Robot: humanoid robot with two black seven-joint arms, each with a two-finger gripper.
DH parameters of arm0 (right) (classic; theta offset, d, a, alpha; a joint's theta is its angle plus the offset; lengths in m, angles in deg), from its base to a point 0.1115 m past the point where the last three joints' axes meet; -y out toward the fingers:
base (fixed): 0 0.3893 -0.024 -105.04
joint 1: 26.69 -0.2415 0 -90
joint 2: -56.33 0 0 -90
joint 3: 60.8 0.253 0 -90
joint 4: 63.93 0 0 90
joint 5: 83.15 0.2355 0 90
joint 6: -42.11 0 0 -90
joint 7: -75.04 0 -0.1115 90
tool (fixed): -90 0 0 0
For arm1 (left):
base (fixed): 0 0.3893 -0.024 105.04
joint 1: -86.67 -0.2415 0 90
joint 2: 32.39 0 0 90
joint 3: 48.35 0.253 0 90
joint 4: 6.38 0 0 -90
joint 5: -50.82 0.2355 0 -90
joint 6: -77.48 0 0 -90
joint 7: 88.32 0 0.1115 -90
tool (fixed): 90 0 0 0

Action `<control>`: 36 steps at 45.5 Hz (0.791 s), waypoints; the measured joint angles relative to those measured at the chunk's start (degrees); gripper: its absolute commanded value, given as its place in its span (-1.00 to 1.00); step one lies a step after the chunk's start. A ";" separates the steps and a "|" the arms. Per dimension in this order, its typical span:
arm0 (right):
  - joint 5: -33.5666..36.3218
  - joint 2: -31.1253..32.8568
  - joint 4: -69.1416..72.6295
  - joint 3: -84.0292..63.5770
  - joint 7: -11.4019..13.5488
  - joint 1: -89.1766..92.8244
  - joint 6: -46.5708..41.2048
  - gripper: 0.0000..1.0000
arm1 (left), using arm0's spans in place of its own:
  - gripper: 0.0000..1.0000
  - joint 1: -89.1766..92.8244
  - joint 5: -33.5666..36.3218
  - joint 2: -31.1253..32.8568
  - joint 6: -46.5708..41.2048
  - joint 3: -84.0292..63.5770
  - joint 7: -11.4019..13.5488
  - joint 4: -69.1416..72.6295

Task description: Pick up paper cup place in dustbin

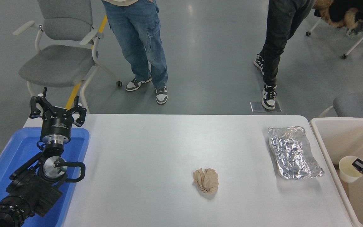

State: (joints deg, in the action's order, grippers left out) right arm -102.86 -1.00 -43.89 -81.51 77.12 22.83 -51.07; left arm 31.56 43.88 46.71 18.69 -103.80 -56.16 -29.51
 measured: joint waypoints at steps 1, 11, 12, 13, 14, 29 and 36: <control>-0.06 0.18 0.14 -0.09 -0.03 -0.18 -0.19 1.00 | 0.98 0.00 0.00 0.00 0.00 0.00 0.00 0.00; -3.03 5.79 7.46 -9.58 -0.78 -8.06 -2.63 1.00 | 0.98 0.01 0.02 0.00 0.00 0.00 0.01 -0.05; -3.62 6.58 8.82 -11.13 -0.93 -9.47 -2.78 1.00 | 0.98 0.01 0.02 0.00 0.00 0.00 0.01 -0.05; -4.61 7.63 10.83 -13.31 -1.13 -11.58 -2.96 1.00 | 0.98 0.01 0.04 0.00 0.00 0.00 0.01 -0.05; -5.24 8.31 12.12 -14.68 -1.26 -13.10 -3.05 1.00 | 0.98 0.01 0.07 0.00 0.00 0.00 0.01 -0.06; -17.57 14.34 36.62 -38.52 -2.20 -44.38 -8.74 1.00 | 0.98 0.00 0.12 0.00 0.07 0.07 0.01 -0.07; -19.99 13.88 48.00 -44.59 -2.33 -58.49 -17.14 1.00 | 0.98 -0.06 0.15 0.00 0.10 0.08 0.01 -0.06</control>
State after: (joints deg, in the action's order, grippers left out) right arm -122.85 12.88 4.11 -126.10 74.79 -35.66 -68.21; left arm 31.50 44.03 46.71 18.78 -103.72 -56.15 -29.57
